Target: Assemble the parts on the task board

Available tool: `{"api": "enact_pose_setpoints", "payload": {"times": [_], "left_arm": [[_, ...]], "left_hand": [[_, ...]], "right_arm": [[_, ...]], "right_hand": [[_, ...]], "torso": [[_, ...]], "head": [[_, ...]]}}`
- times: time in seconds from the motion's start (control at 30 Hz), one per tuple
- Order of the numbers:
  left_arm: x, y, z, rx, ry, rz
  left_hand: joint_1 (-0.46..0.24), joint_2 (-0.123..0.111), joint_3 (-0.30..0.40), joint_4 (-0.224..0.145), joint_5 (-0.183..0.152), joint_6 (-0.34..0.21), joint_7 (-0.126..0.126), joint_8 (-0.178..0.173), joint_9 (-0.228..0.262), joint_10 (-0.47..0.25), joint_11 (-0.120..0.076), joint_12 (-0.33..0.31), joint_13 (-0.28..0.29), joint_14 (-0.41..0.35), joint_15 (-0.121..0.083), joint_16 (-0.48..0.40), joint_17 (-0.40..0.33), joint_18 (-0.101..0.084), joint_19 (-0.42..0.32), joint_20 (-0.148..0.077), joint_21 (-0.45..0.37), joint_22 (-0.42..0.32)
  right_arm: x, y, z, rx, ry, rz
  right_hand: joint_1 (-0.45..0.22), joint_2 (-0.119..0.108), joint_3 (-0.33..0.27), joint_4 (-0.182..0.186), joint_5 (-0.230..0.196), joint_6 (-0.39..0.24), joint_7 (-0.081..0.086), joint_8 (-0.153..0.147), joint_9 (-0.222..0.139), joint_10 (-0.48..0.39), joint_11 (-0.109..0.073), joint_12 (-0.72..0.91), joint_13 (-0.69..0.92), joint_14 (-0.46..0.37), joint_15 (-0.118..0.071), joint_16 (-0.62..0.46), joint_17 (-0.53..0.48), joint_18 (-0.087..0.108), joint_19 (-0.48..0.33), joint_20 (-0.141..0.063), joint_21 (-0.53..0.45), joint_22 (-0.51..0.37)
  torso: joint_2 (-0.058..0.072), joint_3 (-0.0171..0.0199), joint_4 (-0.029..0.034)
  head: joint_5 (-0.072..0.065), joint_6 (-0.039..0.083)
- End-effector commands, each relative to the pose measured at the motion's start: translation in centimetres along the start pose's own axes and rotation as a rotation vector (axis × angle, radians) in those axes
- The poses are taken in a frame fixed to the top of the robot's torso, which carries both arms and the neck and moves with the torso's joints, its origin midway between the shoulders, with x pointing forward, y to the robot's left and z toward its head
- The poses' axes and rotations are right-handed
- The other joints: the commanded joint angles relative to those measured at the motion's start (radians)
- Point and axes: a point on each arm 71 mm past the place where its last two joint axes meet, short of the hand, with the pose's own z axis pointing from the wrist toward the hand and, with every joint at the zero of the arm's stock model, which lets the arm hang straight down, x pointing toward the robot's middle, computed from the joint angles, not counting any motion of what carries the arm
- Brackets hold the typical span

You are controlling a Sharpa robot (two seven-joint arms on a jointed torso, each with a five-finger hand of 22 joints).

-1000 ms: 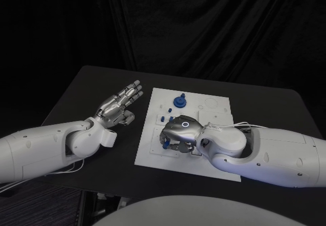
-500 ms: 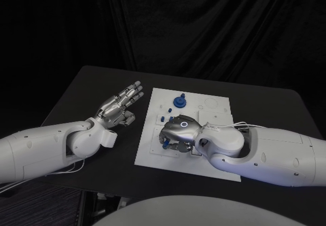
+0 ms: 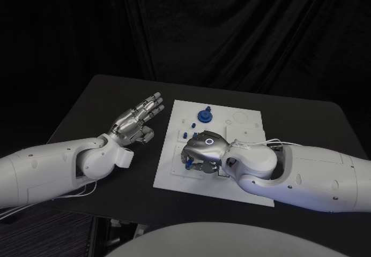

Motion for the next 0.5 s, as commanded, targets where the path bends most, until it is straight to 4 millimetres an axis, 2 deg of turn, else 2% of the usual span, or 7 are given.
{"api": "enact_pose_setpoints", "payload": {"times": [0.03,0.5], "left_arm": [[0.13,-0.07,0.0,0.026,0.01,-0.015],[0.06,0.06,-0.05,0.017,0.009,-0.016]], "left_hand": [[0.009,-0.001,-0.002,-0.007,0.004,0.003,0.007,0.006,0.001,-0.002,0.009,0.007,0.002,-0.002,0.008,-0.004,-0.001,-0.014,0.103,0.008,0.003,0.263],[0.009,-0.002,-0.001,-0.009,0.004,0.001,0.006,0.006,0.001,-0.002,0.009,0.007,0.001,-0.002,0.012,-0.004,-0.001,-0.014,0.103,0.01,0.003,0.263]], "right_arm": [[0.88,-0.09,-0.19,0.02,0.045,-0.008],[0.97,-0.07,-0.45,0.028,0.055,0.014]], "right_hand": [[0.005,0.005,0.001,-0.005,-0.001,0.012,-0.003,0.005,0.003,0.008,-0.002,0.003,0.002,0.039,-0.005,-0.003,0.0,-0.017,-0.001,-0.007,0.003,0.172],[-0.002,0.005,0.002,-0.008,-0.003,0.027,-0.007,0.012,0.013,0.013,-0.005,-0.001,0.005,0.039,-0.008,-0.004,-0.001,-0.018,-0.001,-0.009,0.004,0.173]], "torso": [[0.0,-0.0001,-0.0006],[0.0,0.0011,-0.0016]], "head": [[0.002,0.0],[0.003,0.0]]}}
